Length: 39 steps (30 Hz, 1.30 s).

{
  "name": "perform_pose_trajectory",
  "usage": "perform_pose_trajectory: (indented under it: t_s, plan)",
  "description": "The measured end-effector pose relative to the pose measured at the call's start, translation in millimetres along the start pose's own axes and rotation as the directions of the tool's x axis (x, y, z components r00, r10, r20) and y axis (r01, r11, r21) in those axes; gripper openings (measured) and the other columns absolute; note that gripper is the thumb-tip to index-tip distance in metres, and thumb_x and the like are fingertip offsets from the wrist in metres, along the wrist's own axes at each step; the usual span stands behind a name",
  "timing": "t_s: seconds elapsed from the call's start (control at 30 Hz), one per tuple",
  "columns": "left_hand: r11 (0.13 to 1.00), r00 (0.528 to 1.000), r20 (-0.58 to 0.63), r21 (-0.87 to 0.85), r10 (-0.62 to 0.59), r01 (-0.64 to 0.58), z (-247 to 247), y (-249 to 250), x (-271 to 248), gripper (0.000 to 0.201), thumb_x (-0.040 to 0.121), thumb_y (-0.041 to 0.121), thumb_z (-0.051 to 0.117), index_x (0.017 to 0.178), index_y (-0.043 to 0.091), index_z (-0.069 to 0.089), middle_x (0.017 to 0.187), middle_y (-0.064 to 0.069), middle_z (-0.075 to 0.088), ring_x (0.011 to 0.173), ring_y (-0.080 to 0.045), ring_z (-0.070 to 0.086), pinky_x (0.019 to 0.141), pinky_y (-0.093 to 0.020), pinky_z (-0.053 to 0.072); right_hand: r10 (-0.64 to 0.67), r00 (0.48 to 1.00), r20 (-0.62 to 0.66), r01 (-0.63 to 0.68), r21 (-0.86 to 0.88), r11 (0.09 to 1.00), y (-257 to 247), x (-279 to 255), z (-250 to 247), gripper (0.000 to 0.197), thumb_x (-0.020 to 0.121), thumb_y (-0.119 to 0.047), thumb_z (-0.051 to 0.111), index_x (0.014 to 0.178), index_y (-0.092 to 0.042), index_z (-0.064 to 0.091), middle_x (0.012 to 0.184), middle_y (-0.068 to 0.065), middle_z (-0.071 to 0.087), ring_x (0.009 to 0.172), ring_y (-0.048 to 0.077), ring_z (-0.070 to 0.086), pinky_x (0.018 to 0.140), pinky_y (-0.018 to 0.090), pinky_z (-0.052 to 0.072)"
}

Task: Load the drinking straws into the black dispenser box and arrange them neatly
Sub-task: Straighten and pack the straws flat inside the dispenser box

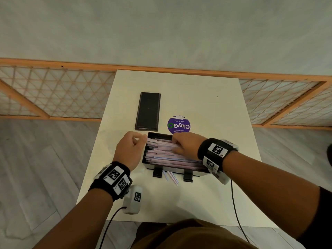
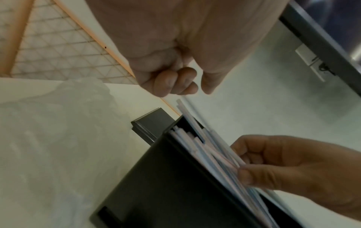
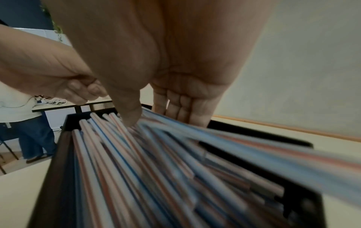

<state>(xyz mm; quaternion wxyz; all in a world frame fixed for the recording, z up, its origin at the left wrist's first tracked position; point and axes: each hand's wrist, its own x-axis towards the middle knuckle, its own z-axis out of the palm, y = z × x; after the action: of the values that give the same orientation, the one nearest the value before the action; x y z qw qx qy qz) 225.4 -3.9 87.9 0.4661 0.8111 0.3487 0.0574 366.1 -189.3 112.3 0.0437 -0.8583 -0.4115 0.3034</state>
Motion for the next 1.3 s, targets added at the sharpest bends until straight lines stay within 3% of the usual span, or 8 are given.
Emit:
perform_pose_trajectory:
  t_s: [0.17,0.3,0.4,0.67,0.8,0.97,1.17,1.3]
  plan:
    - [0.993,0.996,0.021,0.076,0.088,-0.089,5.3,-6.7,-2.3,0.013,0.099,0.037,0.059,0.099,0.025,0.063,0.088,0.006,0.066,0.080,-0.009,0.061,0.064,-0.019,0.041,-0.010,1.000,-0.011,0.009,-0.083,0.997,6.8,-6.0,-2.1,0.042,0.093,-0.039,0.064,0.131,-0.024,0.054,0.125,-0.002,0.062,0.110,0.020,0.060,0.092,0.034,0.051]
    - [0.986,0.992,-0.019,0.116,0.127,-0.124,12.6,-7.7,1.2,0.014,0.098,0.037,0.059,0.107,0.026,0.064,0.103,0.007,0.061,0.086,-0.009,0.060,0.071,-0.017,0.046,0.020,1.000,0.013,-0.016,-0.257,0.966,9.9,-7.3,-1.0,0.027,0.096,-0.027,0.055,0.123,-0.022,0.059,0.112,0.002,0.068,0.096,0.022,0.062,0.072,0.029,0.045]
    - [0.992,0.994,-0.053,0.084,0.096,-0.091,16.9,-2.9,2.4,0.028,0.099,0.036,0.061,0.124,0.024,0.062,0.117,0.003,0.054,0.083,-0.005,0.058,0.069,-0.008,0.037,0.020,1.000,0.008,-0.017,-0.303,0.953,7.6,-5.1,0.9,0.022,0.099,-0.024,0.051,0.118,-0.021,0.061,0.106,0.003,0.068,0.088,0.022,0.060,0.069,0.029,0.044]
    - [0.987,0.992,-0.055,0.121,0.117,-0.110,22.2,-0.2,1.5,0.023,0.098,0.046,0.058,0.106,0.026,0.065,0.111,0.003,0.058,0.081,-0.002,0.058,0.068,-0.013,0.041,-0.005,0.999,-0.046,0.001,-0.085,0.996,4.1,-2.1,-3.4,0.033,0.097,-0.038,0.059,0.128,-0.026,0.061,0.119,-0.001,0.067,0.106,0.021,0.061,0.086,0.031,0.050]
    - [0.987,0.989,-0.072,0.109,0.126,-0.118,19.5,2.2,1.3,0.028,0.098,0.045,0.060,0.117,0.024,0.063,0.118,0.003,0.052,0.079,-0.004,0.059,0.068,-0.009,0.039,0.025,0.998,-0.062,-0.029,-0.066,0.997,20.6,-16.5,-10.0,0.039,0.095,-0.039,0.061,0.132,-0.026,0.059,0.124,-0.002,0.066,0.111,0.022,0.061,0.094,0.037,0.051]
    - [0.975,0.989,-0.004,0.169,0.147,-0.144,17.3,0.9,5.7,0.034,0.100,0.029,0.060,0.132,0.020,0.062,0.126,0.002,0.057,0.089,-0.010,0.060,0.086,-0.023,0.048,0.092,0.995,-0.040,-0.095,-0.076,0.993,45.8,-35.2,-13.8,0.041,0.093,-0.045,0.058,0.129,-0.026,0.060,0.118,-0.002,0.068,0.104,0.022,0.061,0.089,0.035,0.051]
    - [0.933,0.972,0.013,0.279,0.233,-0.227,24.2,8.0,0.6,0.011,0.096,0.019,0.064,0.106,0.020,0.070,0.098,0.004,0.063,0.088,-0.013,0.059,0.085,-0.033,0.054,0.059,0.997,0.058,-0.057,-0.046,0.997,34.9,-37.0,6.4,0.046,0.078,-0.058,0.065,0.113,-0.030,0.056,0.102,-0.007,0.064,0.090,0.018,0.062,0.075,0.031,0.050]
    - [0.917,0.964,0.004,0.308,0.267,-0.255,28.4,7.3,-4.7,0.017,0.100,0.027,0.059,0.112,0.019,0.067,0.102,0.004,0.062,0.095,-0.015,0.061,0.088,-0.036,0.055,0.056,0.996,0.066,-0.052,-0.065,0.997,19.4,-18.3,18.5,0.052,0.079,-0.053,0.070,0.120,-0.027,0.053,0.107,-0.005,0.063,0.091,0.017,0.061,0.083,0.032,0.055]
